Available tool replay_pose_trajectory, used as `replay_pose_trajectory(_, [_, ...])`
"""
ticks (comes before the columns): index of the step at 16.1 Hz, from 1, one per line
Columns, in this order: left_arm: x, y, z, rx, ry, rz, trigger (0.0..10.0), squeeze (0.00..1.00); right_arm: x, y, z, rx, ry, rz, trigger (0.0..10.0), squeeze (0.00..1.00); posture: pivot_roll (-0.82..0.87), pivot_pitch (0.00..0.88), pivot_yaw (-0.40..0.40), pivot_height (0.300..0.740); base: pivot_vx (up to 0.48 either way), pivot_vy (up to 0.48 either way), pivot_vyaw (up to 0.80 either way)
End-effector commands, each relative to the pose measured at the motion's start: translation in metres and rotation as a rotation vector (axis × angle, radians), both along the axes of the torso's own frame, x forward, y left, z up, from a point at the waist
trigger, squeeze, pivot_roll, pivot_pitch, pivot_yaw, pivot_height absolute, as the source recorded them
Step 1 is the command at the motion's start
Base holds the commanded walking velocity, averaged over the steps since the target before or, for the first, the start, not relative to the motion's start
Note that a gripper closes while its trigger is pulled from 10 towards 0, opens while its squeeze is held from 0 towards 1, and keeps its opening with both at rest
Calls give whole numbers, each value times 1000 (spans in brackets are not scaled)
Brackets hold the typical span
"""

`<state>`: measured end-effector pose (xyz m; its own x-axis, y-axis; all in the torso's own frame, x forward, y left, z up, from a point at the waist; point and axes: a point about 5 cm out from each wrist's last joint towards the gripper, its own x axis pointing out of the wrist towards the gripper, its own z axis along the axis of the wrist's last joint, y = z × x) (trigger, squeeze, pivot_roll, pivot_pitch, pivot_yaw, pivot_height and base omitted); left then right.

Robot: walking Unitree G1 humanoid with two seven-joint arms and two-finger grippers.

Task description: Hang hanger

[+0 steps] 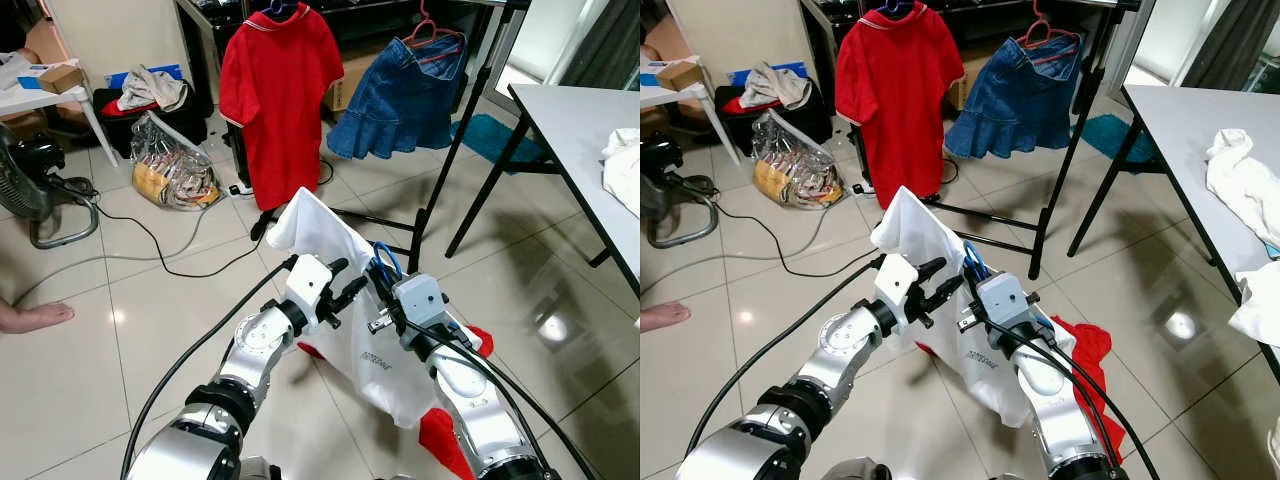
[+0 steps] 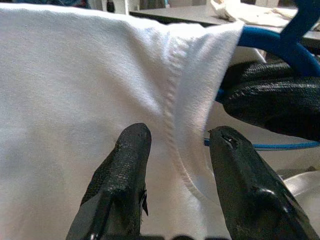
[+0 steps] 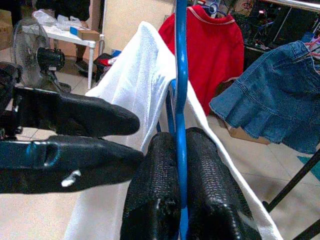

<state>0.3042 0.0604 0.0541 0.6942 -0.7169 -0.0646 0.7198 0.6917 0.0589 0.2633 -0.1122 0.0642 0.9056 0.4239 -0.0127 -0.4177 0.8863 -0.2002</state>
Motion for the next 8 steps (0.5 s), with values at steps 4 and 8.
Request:
replay_pose_trajectory(4, [2,-4,2,25,3,-48,10000,0,3,2,11,10,-48,4,10000,0,50,22,18,740,0,0,0])
replay_pose_trajectory(8, [8,-2,4,47,8,5,10000,0,4,2,11,22,-49,-3,10000,0,47,22,27,740,0,0,0])
